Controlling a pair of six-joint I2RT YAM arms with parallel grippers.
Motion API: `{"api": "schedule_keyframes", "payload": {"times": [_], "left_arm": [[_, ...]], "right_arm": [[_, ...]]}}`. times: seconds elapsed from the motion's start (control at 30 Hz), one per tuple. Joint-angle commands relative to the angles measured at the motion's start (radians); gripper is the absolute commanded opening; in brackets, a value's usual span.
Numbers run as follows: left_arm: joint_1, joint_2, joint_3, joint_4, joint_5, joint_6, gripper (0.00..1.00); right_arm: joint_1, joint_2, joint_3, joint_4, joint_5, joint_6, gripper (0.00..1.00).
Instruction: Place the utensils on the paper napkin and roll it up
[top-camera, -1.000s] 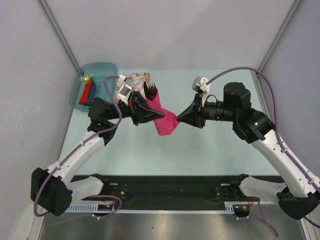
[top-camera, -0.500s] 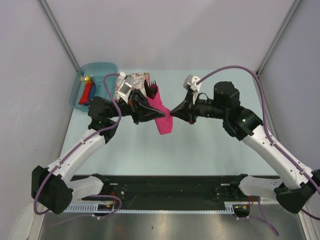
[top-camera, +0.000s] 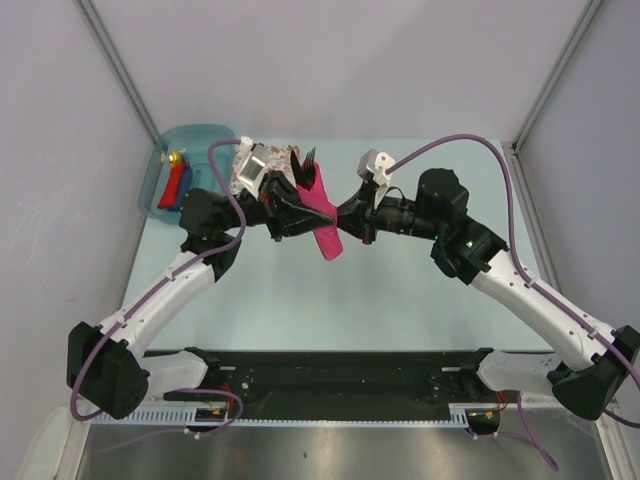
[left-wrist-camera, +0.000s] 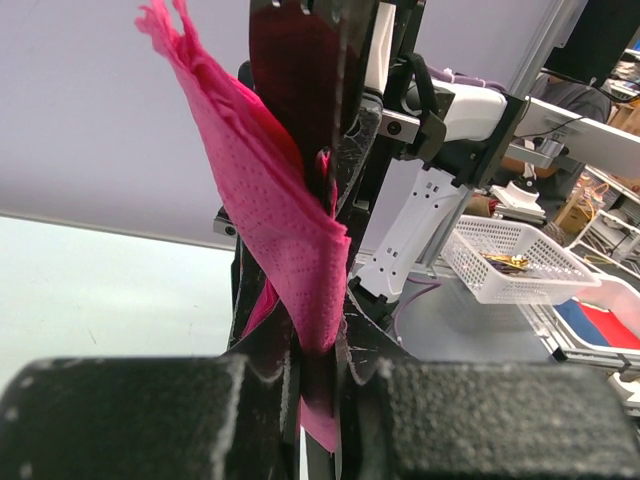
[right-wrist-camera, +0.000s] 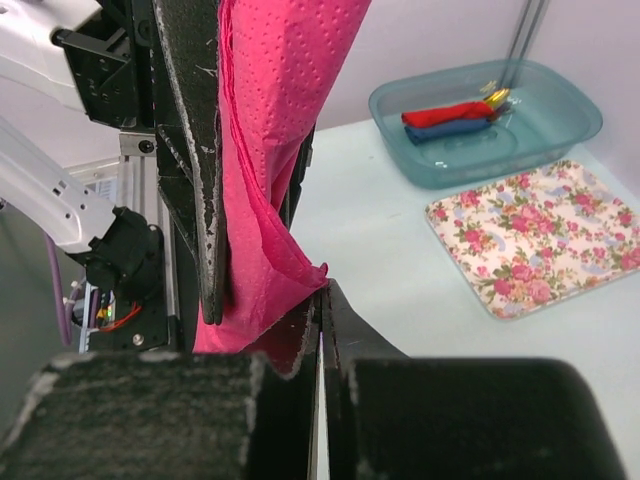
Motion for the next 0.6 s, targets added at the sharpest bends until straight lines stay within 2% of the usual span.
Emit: {"api": "schedule_keyframes", "payload": {"times": [0.0, 0.17, 0.2, 0.23, 0.3, 0.33, 0.43, 0.57], "left_arm": [[-0.034, 0.001, 0.095, 0.127, -0.035, -0.040, 0.00], [-0.019, 0.004, 0.095, 0.104, -0.053, -0.028, 0.00], [-0.011, 0.005, 0.092, 0.098, -0.061, -0.027, 0.00], [0.003, 0.005, 0.095, 0.078, -0.078, -0.019, 0.00], [0.020, 0.007, 0.093, 0.052, -0.104, -0.007, 0.00], [0.032, 0.007, 0.095, 0.007, -0.118, 0.019, 0.00], [0.049, 0.005, 0.095, -0.044, -0.170, 0.051, 0.00], [0.054, 0.002, 0.101, -0.118, -0.228, 0.102, 0.00]], "right_arm": [[0.043, 0.028, -0.035, 0.083, -0.018, 0.009, 0.00], [0.021, 0.019, -0.011, 0.028, 0.019, -0.017, 0.01], [-0.003, 0.013, -0.002, -0.003, 0.022, -0.012, 0.05], [-0.017, 0.005, 0.015, -0.017, 0.025, -0.009, 0.14], [-0.060, -0.018, 0.034, -0.064, 0.044, -0.004, 0.23], [-0.069, -0.025, 0.043, -0.080, 0.051, -0.004, 0.31], [-0.111, -0.060, 0.075, -0.126, 0.087, -0.004, 0.41], [-0.125, -0.097, 0.119, -0.179, 0.157, -0.010, 0.46]]}}
